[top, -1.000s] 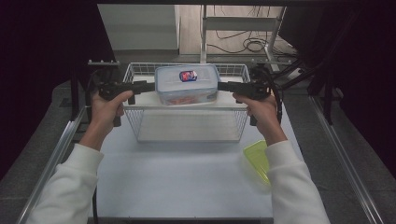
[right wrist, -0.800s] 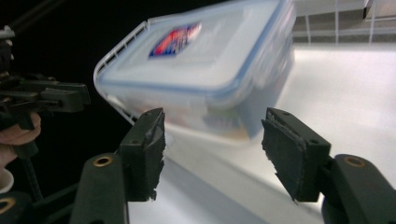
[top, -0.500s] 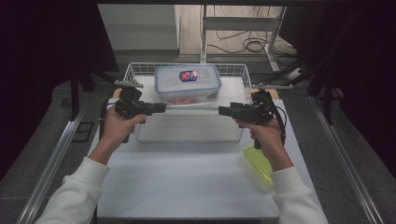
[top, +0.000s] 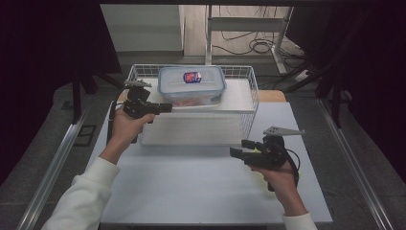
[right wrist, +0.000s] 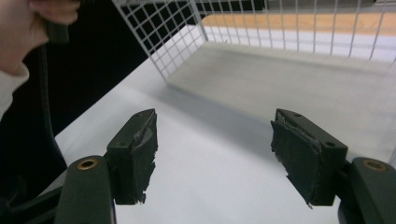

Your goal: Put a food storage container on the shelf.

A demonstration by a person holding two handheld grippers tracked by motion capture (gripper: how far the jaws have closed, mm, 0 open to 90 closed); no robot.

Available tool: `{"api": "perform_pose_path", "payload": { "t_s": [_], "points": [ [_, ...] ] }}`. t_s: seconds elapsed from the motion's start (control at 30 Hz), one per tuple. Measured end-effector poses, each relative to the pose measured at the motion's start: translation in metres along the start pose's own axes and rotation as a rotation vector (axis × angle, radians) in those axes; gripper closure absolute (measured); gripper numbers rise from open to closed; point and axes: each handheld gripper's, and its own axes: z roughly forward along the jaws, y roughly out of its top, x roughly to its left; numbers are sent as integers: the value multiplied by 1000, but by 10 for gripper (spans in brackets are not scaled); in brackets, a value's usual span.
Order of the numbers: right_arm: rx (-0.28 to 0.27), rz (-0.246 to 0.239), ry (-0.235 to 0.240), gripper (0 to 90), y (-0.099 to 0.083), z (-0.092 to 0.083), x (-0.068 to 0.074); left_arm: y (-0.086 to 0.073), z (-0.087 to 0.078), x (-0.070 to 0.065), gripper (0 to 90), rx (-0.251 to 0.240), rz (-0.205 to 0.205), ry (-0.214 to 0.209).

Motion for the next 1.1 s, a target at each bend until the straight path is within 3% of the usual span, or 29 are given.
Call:
{"api": "perform_pose_path", "payload": {
  "t_s": [0.4,0.67,0.8,0.93,0.97,1.0,1.1],
  "points": [
    [37,11,21,309,-19,7,-1,7,2,4,900,2,-18,14],
    [47,14,17,306,-25,6,-1,-6,-8,-4,888,-18,-28,9],
    [51,14,9,306,-29,3,-2,-28,-25,-20,789,-25,-3,22],
    [51,24,2,304,-32,1,-4,-63,-33,-36,559,-29,-7,11],
    [52,20,0,303,-34,1,-3,-77,-34,-39,450,-32,-12,16],
    [52,20,0,303,-34,1,-3,-77,-34,-39,411,-32,-12,16],
    [63,14,2,302,-38,2,-1,-102,-32,-43,340,3,1,18]
  ]
}}
